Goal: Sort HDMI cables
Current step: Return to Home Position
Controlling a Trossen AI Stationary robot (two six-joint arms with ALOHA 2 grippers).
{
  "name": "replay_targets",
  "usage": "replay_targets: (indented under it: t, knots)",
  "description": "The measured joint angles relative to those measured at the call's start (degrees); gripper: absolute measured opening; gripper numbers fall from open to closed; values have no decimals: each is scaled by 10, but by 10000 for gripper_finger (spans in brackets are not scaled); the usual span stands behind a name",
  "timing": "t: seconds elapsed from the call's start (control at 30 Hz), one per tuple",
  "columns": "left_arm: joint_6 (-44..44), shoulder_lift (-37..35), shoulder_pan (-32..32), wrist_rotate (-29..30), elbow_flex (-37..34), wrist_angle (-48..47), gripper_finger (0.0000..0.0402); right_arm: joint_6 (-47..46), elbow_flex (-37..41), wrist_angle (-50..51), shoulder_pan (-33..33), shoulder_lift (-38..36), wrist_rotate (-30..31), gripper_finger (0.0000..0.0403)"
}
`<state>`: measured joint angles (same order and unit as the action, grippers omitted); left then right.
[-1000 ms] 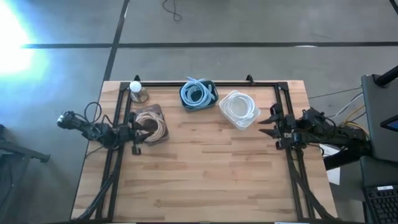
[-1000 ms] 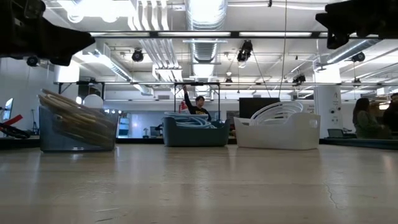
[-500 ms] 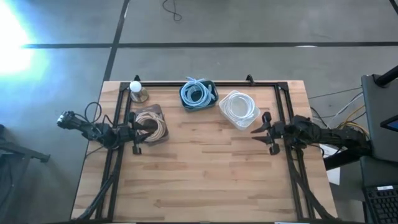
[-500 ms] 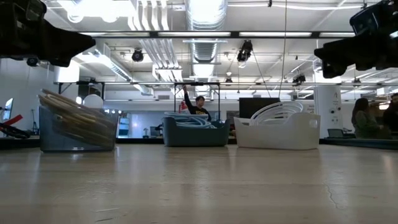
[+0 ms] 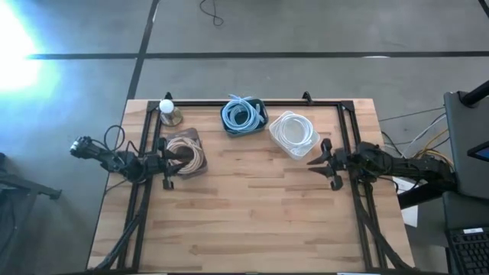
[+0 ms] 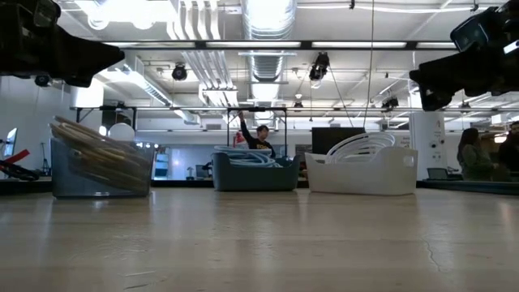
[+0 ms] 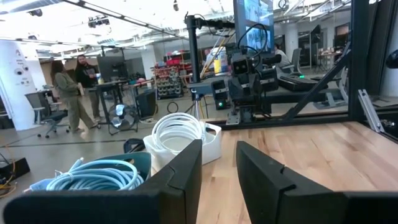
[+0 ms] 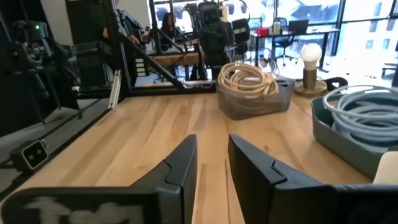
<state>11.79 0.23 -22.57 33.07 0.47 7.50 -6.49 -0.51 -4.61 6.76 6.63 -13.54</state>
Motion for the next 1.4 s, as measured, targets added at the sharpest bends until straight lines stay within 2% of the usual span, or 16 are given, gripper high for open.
replay_targets:
  t: [0.43, 0.67, 1.17, 1.4]
  knots:
    - [0, 0, 0, 0, 0, -2, 104, -107, 0, 1, 0, 6, 0, 90]
    - [0, 0, 0, 0, 0, -2, 104, -97, 0, 1, 0, 6, 0, 95]
    - [0, 0, 0, 0, 0, -3, 103, -96, 0, 1, 0, 6, 0, 71]
    - [0, 0, 0, 0, 0, -3, 103, -96, 0, 0, 0, 6, 1, 77]
